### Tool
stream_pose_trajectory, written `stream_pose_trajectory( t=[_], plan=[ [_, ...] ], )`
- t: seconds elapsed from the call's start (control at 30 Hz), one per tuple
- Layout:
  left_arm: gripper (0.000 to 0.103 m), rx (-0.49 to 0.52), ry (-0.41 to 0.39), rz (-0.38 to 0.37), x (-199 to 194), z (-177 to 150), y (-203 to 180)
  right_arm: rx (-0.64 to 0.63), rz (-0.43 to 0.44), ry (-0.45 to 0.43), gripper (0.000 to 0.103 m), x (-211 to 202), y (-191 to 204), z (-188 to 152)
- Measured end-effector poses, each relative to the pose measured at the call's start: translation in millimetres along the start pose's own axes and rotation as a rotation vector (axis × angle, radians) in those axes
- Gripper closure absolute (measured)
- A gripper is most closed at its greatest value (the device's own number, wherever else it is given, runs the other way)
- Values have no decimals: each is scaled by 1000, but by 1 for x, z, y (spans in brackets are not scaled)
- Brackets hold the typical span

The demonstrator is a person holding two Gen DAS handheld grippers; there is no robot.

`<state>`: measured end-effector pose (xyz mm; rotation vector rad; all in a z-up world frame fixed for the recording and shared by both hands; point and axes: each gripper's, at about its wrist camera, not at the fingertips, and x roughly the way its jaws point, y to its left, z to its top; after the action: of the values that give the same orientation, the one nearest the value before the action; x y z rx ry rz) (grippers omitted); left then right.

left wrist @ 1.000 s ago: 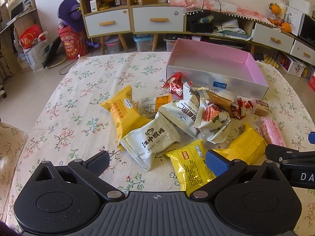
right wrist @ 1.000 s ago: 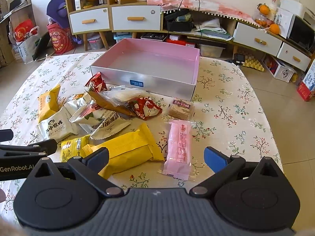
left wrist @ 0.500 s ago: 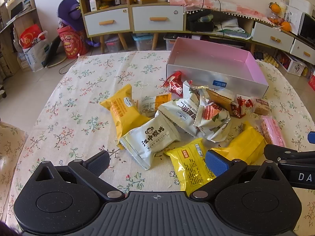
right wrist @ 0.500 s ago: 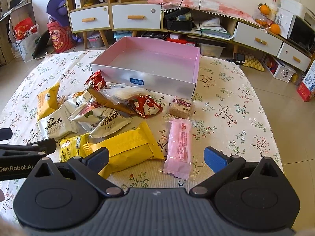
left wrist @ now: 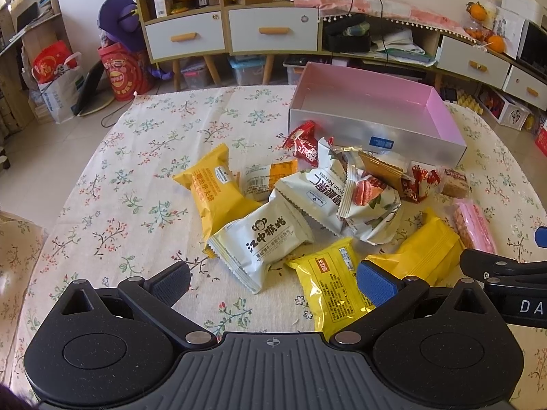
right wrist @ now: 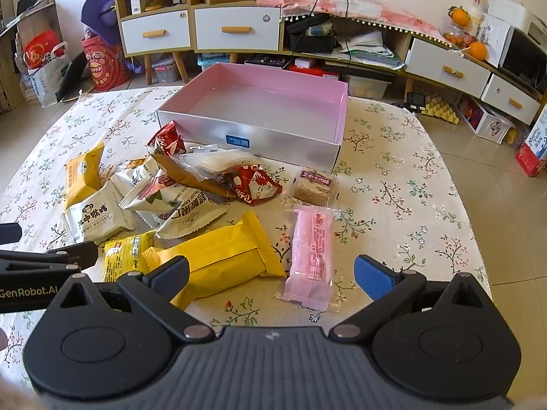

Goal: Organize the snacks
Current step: 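Move both tools over the snack pile toward the yellow packets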

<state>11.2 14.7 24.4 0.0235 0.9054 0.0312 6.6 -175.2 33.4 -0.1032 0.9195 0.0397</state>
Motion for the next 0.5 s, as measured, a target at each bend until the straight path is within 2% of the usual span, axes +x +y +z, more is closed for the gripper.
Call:
stream_pose_trajectory(
  t=[0.5],
  plan=[
    [0, -4, 7, -1, 2, 2, 2, -3, -3, 2, 0, 1, 0, 0]
  ],
)
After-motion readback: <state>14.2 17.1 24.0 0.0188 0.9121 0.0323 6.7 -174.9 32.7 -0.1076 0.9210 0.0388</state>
